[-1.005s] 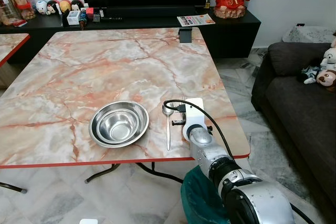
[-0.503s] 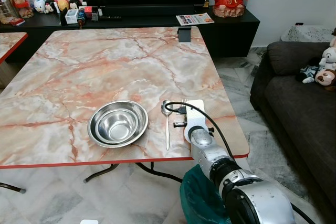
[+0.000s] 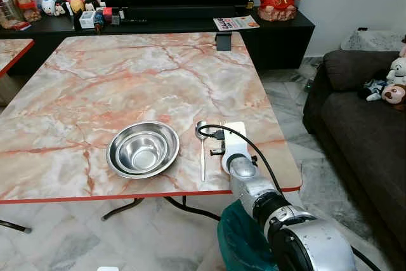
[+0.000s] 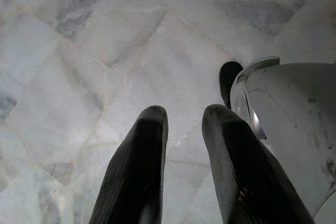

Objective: Setting the table

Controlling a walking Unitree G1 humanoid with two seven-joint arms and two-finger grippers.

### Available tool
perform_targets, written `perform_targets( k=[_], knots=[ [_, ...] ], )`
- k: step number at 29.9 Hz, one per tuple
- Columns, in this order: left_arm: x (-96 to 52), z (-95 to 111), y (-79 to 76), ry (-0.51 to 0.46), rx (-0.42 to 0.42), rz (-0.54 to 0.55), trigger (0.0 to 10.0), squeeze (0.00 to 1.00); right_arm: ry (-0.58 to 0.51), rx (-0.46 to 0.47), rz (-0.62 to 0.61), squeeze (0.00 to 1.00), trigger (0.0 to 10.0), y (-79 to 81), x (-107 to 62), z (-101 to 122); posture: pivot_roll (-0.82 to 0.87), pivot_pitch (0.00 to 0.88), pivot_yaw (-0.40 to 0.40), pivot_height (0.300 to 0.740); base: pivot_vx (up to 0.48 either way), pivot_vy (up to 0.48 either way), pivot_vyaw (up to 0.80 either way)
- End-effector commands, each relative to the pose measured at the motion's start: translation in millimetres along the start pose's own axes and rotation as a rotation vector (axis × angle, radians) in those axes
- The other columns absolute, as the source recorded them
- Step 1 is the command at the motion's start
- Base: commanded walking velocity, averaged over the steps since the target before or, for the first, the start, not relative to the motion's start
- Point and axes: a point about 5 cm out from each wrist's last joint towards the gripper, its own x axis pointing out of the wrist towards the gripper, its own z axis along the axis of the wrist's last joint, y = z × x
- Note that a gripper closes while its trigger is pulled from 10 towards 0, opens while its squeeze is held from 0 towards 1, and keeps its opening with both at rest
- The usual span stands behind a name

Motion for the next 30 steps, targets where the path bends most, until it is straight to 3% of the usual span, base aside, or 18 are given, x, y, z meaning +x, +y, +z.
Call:
perform_targets(
  k=[1, 13, 14, 15, 16, 21, 24, 25, 30],
  knots=[
    [-0.6, -3, 2.9, 0.007, 0.007, 0.0, 10.0, 0.0, 0.02, 0.001, 0.009, 1.0, 10.0, 3.0, -0.8, -4, 0.08, 0.029, -0.016, 0.727, 0.0, 0.0, 0.0],
    [-0.8, -4, 4.2, 0.01, 0.013, 0.004, 10.0, 0.0, 0.022, 0.015, 0.024, 1.0, 10.0, 7.1, -1.8, -7, 0.09, 0.021, -0.015, 0.727, 0.0, 0.0, 0.0],
    [-0.5, -3, 4.4, 0.008, 0.013, 0.004, 10.0, 0.0, 0.021, 0.015, 0.024, 0.93, 10.0, 7.2, -1.8, -7, 0.09, 0.018, -0.015, 0.727, 0.0, 0.0, 0.0],
    [-0.4, -2, 4.4, 0.007, 0.013, 0.004, 10.0, 0.0, 0.02, 0.015, 0.023, 0.93, 10.0, 7.3, -1.8, -7, 0.09, 0.017, -0.015, 0.727, 0.0, 0.0, 0.0],
    [-0.1, -1, 4.2, 0.005, 0.013, 0.004, 10.0, 0.0, 0.014, 0.013, 0.024, 0.0, 10.0, 7.4, -1.7, -6, 0.09, 0.016, -0.014, 0.727, 0.0, 0.0, 0.0],
    [0.4, 1, 4.0, 0.0, 0.013, 0.003, 10.0, 0.0, -0.035, 0.036, 0.033, 0.0, 10.0, 8.5, -1.6, 2, 0.08, 0.007, -0.014, 0.727, 0.0, 0.0, 0.0],
    [0.7, 3, 4.0, -0.002, 0.011, 0.003, 10.0, 0.0, -0.167, 0.056, 0.064, 0.0, 10.0, 12.0, -2.9, 19, 0.08, 0.0, -0.012, 0.727, 0.0, 0.0, 0.0],
    [0.7, 3, 4.0, -0.002, 0.011, 0.003, 10.0, 0.0, -0.167, 0.056, 0.064, 0.0, 10.0, 12.0, -2.9, 19, 0.08, 0.0, -0.012, 0.727, 0.0, 0.0, 0.0],
    [1.7, 9, 1.4, -0.021, -0.002, -0.004, 10.0, 0.0, -0.274, 0.003, 0.061, 0.0, 10.0, 13.5, -6.2, 26, 0.08, 0.0, -0.007, 0.727, 0.0, 0.0, 0.0]
  ],
)
